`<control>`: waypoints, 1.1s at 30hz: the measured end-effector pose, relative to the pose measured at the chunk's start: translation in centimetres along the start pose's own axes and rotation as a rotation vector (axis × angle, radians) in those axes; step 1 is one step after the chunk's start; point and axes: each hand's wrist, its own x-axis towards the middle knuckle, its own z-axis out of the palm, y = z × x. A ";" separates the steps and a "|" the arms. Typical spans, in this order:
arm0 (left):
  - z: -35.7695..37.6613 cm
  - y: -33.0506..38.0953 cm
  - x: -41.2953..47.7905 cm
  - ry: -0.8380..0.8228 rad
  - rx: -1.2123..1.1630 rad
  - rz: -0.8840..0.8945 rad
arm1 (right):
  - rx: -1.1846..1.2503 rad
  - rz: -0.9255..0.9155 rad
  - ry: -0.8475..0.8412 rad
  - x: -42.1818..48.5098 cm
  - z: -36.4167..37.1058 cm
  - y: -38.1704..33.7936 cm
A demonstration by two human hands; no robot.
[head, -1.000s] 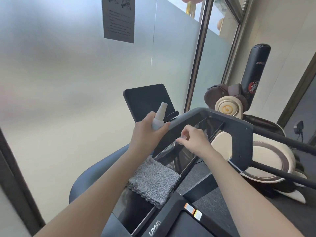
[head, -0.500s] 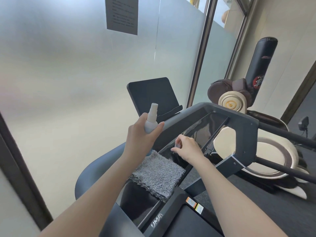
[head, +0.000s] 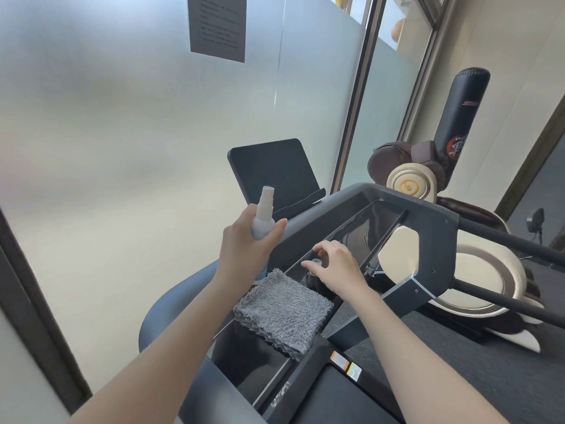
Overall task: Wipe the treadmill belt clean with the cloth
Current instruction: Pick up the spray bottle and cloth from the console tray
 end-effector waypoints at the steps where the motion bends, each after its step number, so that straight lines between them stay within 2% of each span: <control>1: 0.0 0.0 0.0 0.000 0.002 -0.001 | 0.011 -0.031 0.036 0.0 0.0 -0.4; 3: 0.0 0.1 0.1 0.002 0.001 -0.005 | -0.018 -0.111 0.050 0.1 0.0 -1.8; 5: 0.1 0.2 0.1 0.000 -0.009 -0.009 | -0.110 -0.167 -0.034 0.1 0.3 -3.3; 8: 0.3 0.3 0.0 -0.010 -0.017 -0.012 | -0.322 -0.183 -0.187 -0.6 1.2 -4.7; 12: 0.4 0.5 -0.1 -0.006 -0.013 -0.001 | -0.431 -0.174 -0.221 -1.6 1.9 -5.1; 22: -0.2 0.9 -0.5 -0.032 -0.027 0.011 | -0.064 -0.076 -0.180 -3.1 1.5 -6.3; 27: -0.5 1.4 -0.8 -0.040 -0.051 0.009 | 0.229 0.008 -0.102 -4.2 0.2 -6.9; 33: -1.2 2.5 -1.4 -0.068 -0.081 0.049 | 0.283 -0.022 0.014 -5.7 -2.4 -8.2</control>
